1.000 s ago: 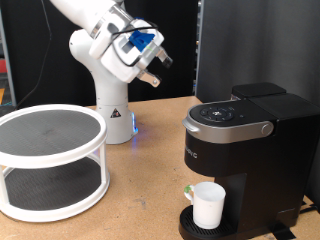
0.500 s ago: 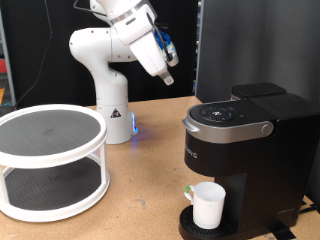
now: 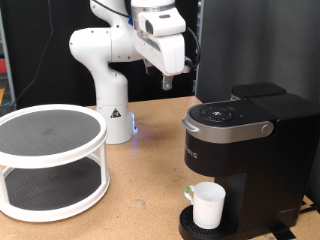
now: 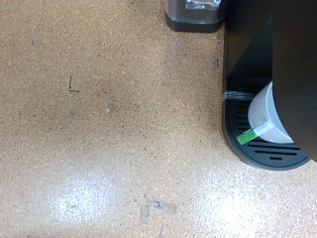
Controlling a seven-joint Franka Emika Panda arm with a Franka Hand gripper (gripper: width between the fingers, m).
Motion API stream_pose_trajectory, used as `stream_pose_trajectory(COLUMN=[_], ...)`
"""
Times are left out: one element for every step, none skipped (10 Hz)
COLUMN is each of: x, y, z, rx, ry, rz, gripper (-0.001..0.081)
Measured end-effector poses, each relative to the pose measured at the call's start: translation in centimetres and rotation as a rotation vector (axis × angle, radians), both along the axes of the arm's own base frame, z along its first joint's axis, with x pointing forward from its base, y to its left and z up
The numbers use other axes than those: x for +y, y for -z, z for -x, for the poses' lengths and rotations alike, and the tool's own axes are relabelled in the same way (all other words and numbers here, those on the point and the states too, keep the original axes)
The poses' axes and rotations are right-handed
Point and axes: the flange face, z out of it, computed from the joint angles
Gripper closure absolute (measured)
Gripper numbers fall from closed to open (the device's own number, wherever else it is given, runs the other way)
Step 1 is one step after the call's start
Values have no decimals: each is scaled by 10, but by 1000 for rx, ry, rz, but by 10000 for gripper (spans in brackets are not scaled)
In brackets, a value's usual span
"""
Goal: Make a cup of coffee with the keurig machine
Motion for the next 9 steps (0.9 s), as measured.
stream_pose_trajectory(x=[0, 0, 3, 9, 17, 24, 32, 35, 35], y=[1, 0, -5, -14, -26, -38, -47, -47, -46], z=[0, -1, -5, -9, -15, -20, -26, -36, -35], rx=[1, -15, -45, -76, -110, -137, -150, -141, -140], ry=[20, 33, 33, 25, 19, 26, 45, 62, 58], rz=[-33, -56, -68, -75, -78, -77, -75, -77, -77], gripper=[-2, -2, -2, -2, -2, -2, -2, -2, -2])
